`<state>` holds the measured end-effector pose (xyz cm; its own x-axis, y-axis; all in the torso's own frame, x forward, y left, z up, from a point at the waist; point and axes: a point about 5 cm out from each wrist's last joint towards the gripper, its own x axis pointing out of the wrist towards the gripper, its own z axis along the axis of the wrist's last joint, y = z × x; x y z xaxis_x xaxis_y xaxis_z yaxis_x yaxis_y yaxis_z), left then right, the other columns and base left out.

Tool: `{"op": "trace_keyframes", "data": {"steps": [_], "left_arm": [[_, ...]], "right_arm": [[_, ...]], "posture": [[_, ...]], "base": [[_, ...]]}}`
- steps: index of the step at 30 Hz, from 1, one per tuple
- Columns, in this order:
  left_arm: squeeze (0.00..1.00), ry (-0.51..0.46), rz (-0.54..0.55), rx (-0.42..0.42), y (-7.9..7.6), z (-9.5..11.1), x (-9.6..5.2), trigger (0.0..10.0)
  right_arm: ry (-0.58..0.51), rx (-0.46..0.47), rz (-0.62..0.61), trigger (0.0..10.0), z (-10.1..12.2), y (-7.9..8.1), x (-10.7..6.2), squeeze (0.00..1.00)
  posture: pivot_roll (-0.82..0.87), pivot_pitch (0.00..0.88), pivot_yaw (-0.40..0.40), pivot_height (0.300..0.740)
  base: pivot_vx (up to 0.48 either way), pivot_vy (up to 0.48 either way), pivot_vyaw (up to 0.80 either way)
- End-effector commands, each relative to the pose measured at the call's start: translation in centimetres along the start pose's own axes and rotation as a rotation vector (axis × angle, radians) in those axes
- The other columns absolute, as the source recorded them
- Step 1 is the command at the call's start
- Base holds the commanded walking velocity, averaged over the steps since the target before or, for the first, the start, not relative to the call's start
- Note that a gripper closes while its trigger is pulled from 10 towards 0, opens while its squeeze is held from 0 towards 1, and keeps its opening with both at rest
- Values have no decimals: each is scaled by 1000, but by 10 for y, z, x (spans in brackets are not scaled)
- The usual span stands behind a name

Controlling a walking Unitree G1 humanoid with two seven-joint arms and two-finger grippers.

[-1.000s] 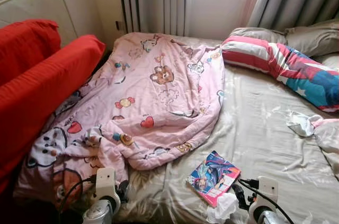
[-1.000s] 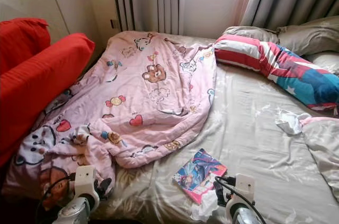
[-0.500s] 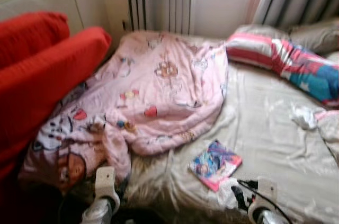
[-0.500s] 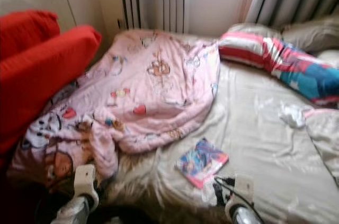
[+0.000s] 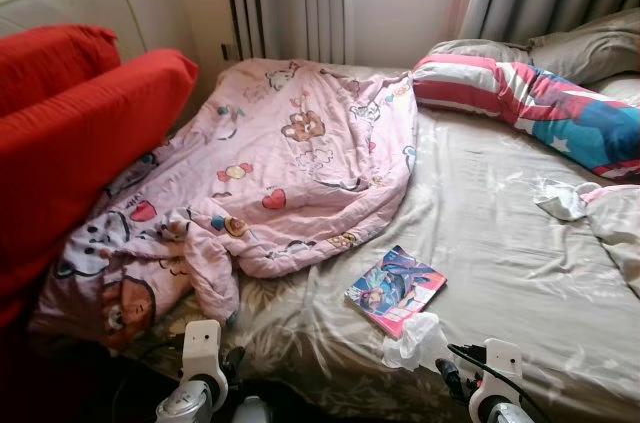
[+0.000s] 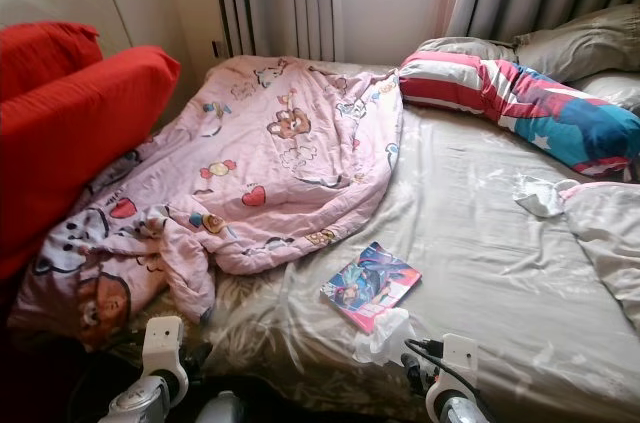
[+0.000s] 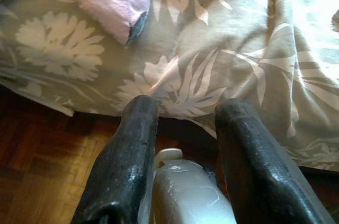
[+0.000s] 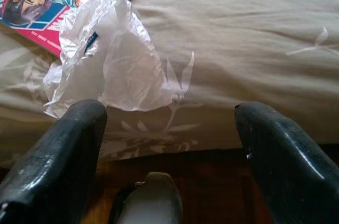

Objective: Clean up the room

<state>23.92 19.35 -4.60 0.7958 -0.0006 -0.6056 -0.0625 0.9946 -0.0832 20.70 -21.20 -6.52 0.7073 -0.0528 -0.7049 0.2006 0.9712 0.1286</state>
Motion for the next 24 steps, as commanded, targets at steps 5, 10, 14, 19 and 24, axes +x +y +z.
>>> {"op": "trace_keyframes", "data": {"steps": [5,10,14,19,24], "left_arm": [[0,-6,3,18,3,5,1,10000],[0,-8,7,16,3,5,1,10000],[0,-8,8,16,3,5,1,10000],[0,-7,8,14,3,5,1,10000],[0,-5,5,13,3,5,1,10000]], "right_arm": [[-5,-29,34,10000,3,4,1,0],[3,-29,54,10000,3,5,1,0],[6,-13,54,10000,3,6,1,0],[3,-10,47,10000,3,5,1,0],[-18,5,14,10000,4,3,1,0]], "posture": [[8,0,-18,652],[8,0,-18,652],[10,0,-19,652],[10,0,-19,652],[8,0,-19,652]], "base": [[0,0,619],[226,0,800],[310,0,200],[315,0,0],[249,0,0]]}}
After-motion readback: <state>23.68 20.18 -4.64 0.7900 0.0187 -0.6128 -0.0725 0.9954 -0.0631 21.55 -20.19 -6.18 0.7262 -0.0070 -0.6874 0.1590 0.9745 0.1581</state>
